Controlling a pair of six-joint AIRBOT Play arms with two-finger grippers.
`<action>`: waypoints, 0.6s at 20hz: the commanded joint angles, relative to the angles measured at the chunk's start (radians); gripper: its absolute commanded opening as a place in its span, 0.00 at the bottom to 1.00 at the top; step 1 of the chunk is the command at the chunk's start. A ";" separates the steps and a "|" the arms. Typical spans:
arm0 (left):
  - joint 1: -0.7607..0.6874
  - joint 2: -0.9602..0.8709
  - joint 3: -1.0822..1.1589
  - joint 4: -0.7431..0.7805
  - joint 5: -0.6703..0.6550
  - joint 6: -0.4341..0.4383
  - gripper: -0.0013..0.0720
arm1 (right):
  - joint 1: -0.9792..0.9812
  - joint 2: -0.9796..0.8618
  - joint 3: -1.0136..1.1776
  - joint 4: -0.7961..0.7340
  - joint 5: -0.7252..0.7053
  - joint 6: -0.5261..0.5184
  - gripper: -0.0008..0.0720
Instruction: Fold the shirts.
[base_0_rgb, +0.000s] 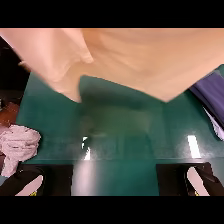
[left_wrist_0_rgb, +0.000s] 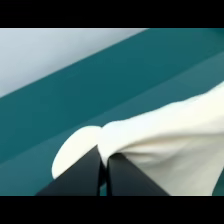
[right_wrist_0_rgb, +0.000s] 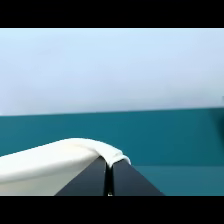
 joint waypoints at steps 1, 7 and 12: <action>0.000 0.097 0.028 -0.060 0.081 -0.002 0.05 | -0.089 -0.019 0.182 -0.003 0.103 0.043 0.03; 0.000 0.079 -0.021 -0.034 0.077 -0.002 0.05 | -0.087 -0.256 0.399 -0.010 0.402 0.160 0.03; 0.000 -0.166 -0.170 -0.012 -0.087 -0.002 0.05 | 0.133 -0.425 0.201 -0.246 0.489 0.207 0.03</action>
